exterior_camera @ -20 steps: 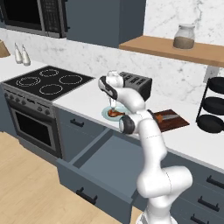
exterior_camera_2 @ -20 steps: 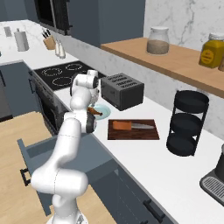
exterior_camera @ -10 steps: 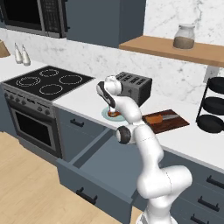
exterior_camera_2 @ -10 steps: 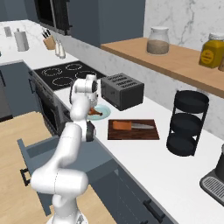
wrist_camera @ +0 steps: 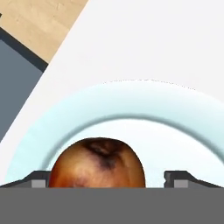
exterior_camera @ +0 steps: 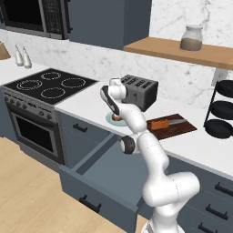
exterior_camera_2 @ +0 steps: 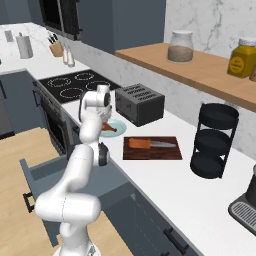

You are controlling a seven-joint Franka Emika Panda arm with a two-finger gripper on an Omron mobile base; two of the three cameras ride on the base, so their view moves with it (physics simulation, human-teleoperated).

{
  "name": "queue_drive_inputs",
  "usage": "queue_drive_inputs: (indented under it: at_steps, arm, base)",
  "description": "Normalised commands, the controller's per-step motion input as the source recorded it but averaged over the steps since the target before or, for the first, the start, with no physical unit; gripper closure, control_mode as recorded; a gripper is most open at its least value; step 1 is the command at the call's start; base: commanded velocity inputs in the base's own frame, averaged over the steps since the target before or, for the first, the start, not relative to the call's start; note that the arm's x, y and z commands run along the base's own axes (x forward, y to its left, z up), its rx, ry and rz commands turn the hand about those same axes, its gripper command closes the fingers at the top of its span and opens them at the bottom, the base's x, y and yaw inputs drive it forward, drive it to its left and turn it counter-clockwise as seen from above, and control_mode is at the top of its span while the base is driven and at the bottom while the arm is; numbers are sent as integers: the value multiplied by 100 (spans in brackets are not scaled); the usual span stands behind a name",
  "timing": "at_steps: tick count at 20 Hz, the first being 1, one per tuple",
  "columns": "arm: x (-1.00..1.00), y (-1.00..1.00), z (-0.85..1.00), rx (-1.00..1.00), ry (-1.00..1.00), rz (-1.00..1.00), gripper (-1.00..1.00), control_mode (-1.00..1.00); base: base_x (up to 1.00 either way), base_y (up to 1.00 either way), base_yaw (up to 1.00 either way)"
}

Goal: Pick up the knife from the drawer and place it on the cutting board. Then place the meat from the plate to the cutting board.

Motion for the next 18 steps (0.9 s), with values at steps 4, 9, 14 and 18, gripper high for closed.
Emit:
queue_drive_inputs:
  at_steps: [4,9,14,18]
  arm:
    - [0,0,-5,1,-9,0,100,-100]
    - [1,0,27,-6,23,0,100,-100]
    - [0,0,98,0,51,0,100,-100]
    - [-15,0,85,0,36,0,100,-100]
  base:
    - [0,0,0]
    - [0,0,0]
    - [0,0,0]
    - [0,0,0]
